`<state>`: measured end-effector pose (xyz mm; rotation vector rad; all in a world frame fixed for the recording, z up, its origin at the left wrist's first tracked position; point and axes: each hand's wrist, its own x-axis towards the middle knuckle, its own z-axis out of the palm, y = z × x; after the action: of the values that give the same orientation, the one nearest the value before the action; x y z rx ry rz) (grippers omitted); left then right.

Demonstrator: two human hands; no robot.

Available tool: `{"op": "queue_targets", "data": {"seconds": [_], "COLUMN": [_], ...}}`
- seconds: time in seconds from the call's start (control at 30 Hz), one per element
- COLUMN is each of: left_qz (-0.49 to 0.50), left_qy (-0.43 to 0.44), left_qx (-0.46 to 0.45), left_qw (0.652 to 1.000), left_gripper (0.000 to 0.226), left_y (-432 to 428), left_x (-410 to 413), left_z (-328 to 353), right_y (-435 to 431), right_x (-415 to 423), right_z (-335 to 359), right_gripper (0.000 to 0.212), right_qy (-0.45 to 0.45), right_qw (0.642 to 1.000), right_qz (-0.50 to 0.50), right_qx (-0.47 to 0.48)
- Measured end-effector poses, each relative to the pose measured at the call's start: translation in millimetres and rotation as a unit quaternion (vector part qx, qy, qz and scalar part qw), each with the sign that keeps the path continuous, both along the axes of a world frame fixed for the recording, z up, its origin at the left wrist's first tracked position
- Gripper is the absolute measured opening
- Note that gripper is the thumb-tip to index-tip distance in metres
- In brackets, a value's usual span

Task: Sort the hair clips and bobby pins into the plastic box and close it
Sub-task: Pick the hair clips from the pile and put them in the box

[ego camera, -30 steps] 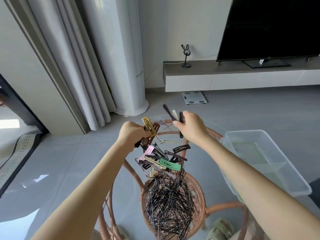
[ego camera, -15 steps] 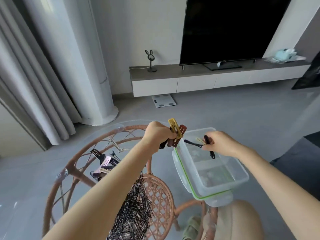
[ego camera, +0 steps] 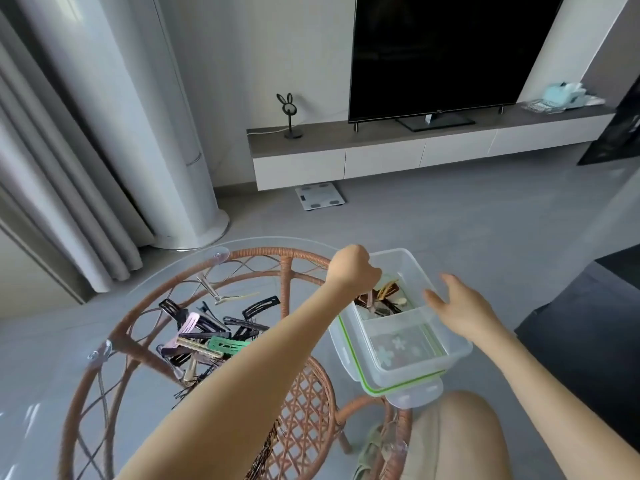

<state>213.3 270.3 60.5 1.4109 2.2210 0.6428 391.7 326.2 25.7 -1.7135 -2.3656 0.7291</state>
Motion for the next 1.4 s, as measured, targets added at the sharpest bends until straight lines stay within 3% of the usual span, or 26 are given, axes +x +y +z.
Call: {"op": "queue_targets", "data": {"seconds": [0.1,0.17,0.27,0.3,0.37,0.5,0.6,0.7,0.77,0.8,0.87,0.93,1.07,1.13,1.23,1.4], "left_qz": [0.079,0.108,0.145,0.165,0.206,0.255,0.240,0.216,0.221,0.223,0.225,0.227,0.172,0.134,0.100,0.093], "left_qy": [-0.004,-0.038,-0.263,-0.325,-0.363,-0.313,-0.220,-0.092,0.005,0.029,0.074,0.091,0.011,0.023,0.101,0.083], "left_qx": [0.047,-0.029,-0.162,-0.152,-0.117,-0.069,-0.055,-0.019,-0.001,0.005,-0.014,-0.087,-0.185,-0.193,-0.186,-0.173], "left_qw": [0.996,0.993,0.940,0.919,0.901,0.912,0.944,0.972,0.975,0.974,0.972,0.966,0.967,0.972,0.972,0.977], "left_gripper": [0.015,0.024,0.029,0.023,0.021,0.023,0.020,0.041,0.048,0.050,0.053,0.056,0.078,0.086,0.084,0.068], "left_y": [-21.0,-42.9,-74.2,-80.1,-79.2,-71.7,-74.8,-95.7,-118.8,-131.0,-154.1,-174.8,-202.7,-207.1,-202.1,-181.4], "left_x": [-22.2,-33.5,-30.5,-29.4,-32.5,-50.7,-69.7,-97.0,-124.9,-142.3,-171.7,-193.0,-213.4,-215.2,-217.1,-216.0], "left_z": [-2.8,-4.6,-10.9,-13.6,-19.7,-27.7,-28.9,-24.2,-24.3,-27.1,-31.2,-31.3,-36.9,-42.7,-54.1,-54.3], "right_y": [-3.1,-5.2,-10.5,-11.4,-11.1,-2.0,6.2,-6.0,-36.9,-58.0,-95.9,-122.6,-127.5,-124.7,-127.3,-127.2], "right_x": [-0.5,-7.8,-26.0,-34.3,-50.9,-89.0,-110.4,-124.0,-136.2,-143.4,-158.2,-180.5,-227.4,-245.8,-265.1,-280.0], "right_z": [-8.7,-12.5,-12.2,-12.5,-11.1,-10.8,-8.2,7.4,24.0,32.5,40.9,34.0,7.1,-4.8,-12.6,-10.2], "right_gripper": [0.052,0.050,0.044,0.042,0.040,0.035,0.038,0.040,0.039,0.040,0.049,0.064,0.096,0.102,0.098,0.081], "right_qy": [0.139,0.169,0.140,0.122,0.099,0.086,0.054,-0.049,0.032,0.095,0.144,0.071,-0.117,-0.168,-0.151,-0.130], "right_qw": [0.978,0.967,0.979,0.984,0.991,0.994,0.997,0.992,0.968,0.955,0.922,0.900,0.933,0.932,0.929,0.920], "right_qz": [-0.056,-0.066,-0.059,-0.053,-0.044,-0.019,-0.009,0.006,0.075,0.135,0.300,0.403,0.337,0.320,0.337,0.367], "right_qx": [-0.145,-0.177,-0.139,-0.115,-0.083,-0.058,-0.048,0.117,0.236,0.246,0.200,0.148,0.044,0.024,0.007,-0.038]}}
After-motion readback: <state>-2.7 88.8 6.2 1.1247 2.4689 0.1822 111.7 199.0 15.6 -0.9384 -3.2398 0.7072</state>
